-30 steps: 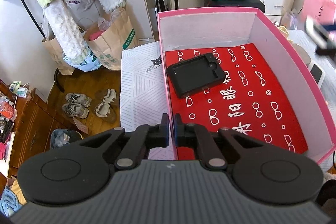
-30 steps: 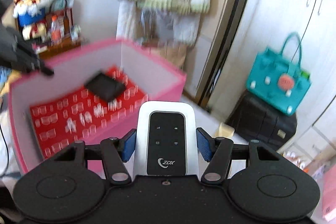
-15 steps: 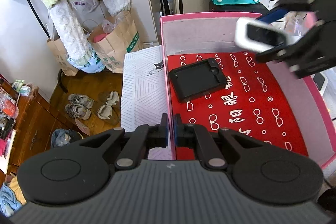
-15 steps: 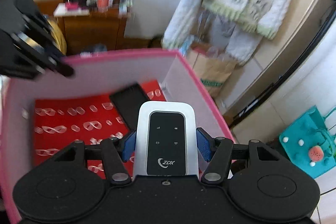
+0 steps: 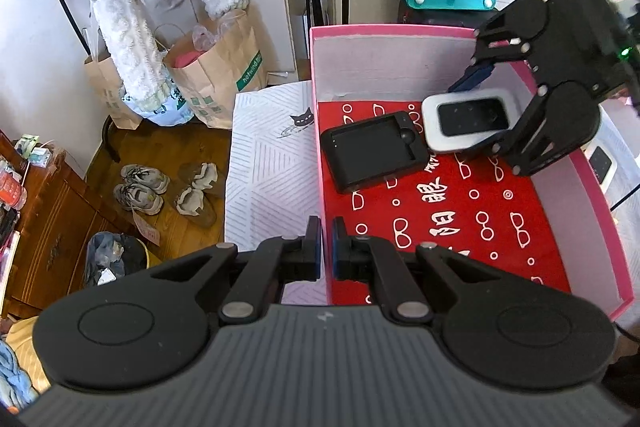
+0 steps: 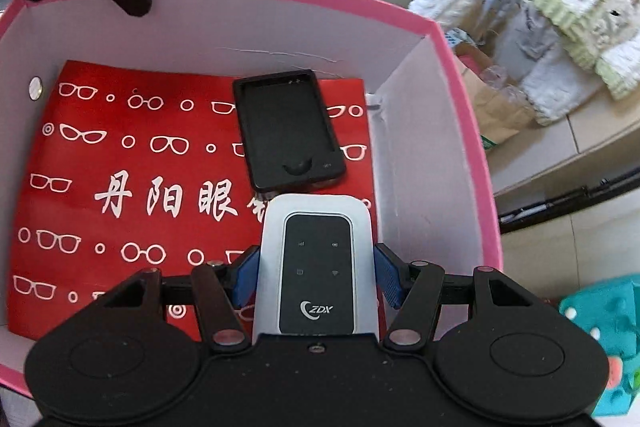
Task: Organize rigid objects
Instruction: 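Lower the white ZDX router beside the black cradle and release, then grasp the white Wi-Fi router with the right tool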
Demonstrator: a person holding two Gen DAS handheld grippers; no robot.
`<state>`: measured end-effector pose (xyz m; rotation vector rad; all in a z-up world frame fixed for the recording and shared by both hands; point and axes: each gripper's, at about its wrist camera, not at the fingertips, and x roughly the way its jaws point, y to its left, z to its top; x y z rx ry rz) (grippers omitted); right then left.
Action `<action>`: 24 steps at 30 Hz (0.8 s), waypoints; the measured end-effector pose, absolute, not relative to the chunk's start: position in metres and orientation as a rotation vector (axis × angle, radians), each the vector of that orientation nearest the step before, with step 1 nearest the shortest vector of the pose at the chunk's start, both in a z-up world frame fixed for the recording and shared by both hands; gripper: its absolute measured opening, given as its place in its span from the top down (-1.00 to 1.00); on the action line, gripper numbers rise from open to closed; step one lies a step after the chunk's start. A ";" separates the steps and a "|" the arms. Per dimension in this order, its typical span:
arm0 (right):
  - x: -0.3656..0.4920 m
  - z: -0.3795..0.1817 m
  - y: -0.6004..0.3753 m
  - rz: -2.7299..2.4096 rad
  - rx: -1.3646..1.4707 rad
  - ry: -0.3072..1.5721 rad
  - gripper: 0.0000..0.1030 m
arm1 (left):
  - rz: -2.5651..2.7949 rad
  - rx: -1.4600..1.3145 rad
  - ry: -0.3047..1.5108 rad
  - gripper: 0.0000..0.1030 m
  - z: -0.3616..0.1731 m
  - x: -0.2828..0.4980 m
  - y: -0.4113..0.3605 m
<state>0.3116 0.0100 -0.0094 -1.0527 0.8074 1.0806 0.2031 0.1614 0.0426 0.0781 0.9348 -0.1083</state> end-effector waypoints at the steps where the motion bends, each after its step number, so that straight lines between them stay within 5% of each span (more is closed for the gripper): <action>1: 0.311 -0.009 0.009 1.075 -1.046 0.786 -0.25 | -0.107 0.078 0.933 0.92 0.043 0.203 0.161; 11: 0.288 0.065 -0.065 0.938 -0.645 0.641 -0.35 | -0.122 0.078 0.914 0.91 0.043 0.201 0.163; 24: 0.245 0.060 -0.207 0.559 -0.230 0.908 -0.45 | -0.139 0.072 0.890 0.91 0.041 0.199 0.163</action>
